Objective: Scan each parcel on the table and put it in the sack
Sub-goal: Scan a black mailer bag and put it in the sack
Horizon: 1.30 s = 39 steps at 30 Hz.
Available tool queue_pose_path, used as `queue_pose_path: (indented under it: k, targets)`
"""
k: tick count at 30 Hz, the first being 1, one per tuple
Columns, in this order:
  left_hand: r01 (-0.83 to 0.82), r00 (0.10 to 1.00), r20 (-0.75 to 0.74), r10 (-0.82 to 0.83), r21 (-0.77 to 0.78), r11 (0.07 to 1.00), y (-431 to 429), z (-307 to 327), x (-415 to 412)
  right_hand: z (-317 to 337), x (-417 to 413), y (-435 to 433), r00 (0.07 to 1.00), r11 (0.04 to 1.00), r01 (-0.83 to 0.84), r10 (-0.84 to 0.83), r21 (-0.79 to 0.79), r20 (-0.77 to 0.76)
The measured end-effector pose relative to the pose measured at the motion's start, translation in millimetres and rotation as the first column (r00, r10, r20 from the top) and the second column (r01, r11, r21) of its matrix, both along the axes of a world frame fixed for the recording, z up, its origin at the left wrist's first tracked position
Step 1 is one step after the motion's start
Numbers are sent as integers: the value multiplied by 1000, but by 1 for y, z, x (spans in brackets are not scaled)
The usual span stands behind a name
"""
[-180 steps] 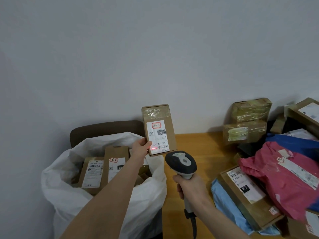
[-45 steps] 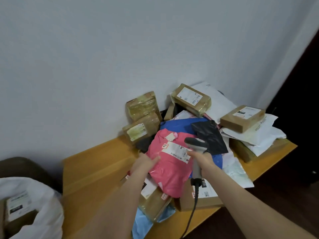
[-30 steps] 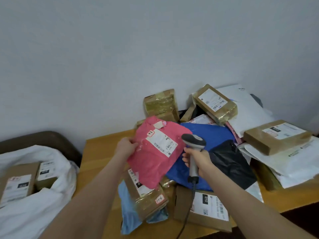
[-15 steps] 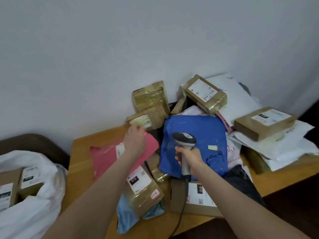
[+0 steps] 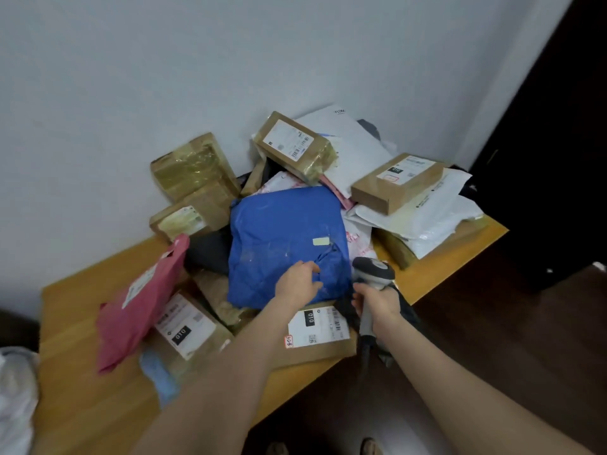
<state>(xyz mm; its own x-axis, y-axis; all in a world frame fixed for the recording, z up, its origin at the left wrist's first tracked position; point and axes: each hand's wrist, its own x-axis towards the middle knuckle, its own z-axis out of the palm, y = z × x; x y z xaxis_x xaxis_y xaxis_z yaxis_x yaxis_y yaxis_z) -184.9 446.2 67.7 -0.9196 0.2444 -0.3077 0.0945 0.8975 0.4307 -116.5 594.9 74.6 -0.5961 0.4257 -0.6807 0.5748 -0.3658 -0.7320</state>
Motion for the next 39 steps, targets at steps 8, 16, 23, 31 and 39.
queue_pose_path:
  k: [8, 16, 23, 31, 39]
  targets:
    - [-251, 930, 277, 242, -1, 968, 73, -47, 28, -27, 16, 78, 991, 998, -68, 70, -14, 114]
    - [-399, 905, 285, 318, 302, 866, 81, -48, 11, -32, 9, 87, 998, 994, -42, 46, -99, 38]
    - [-355, 916, 65, 395, 586, 728, 32, 64, -26, 44, -23, 74, 984, 962, 7, -55, -274, -168]
    - [-242, 959, 34, 281, 611, 754, -70, 146, -26, 111, -64, 13, 951, 880, -194, 61, -432, -303]
    - [-448, 839, 201, 505, 782, 433, -162, 138, 5, 120, -74, -88, 923, 969, -238, 203, -71, -328]
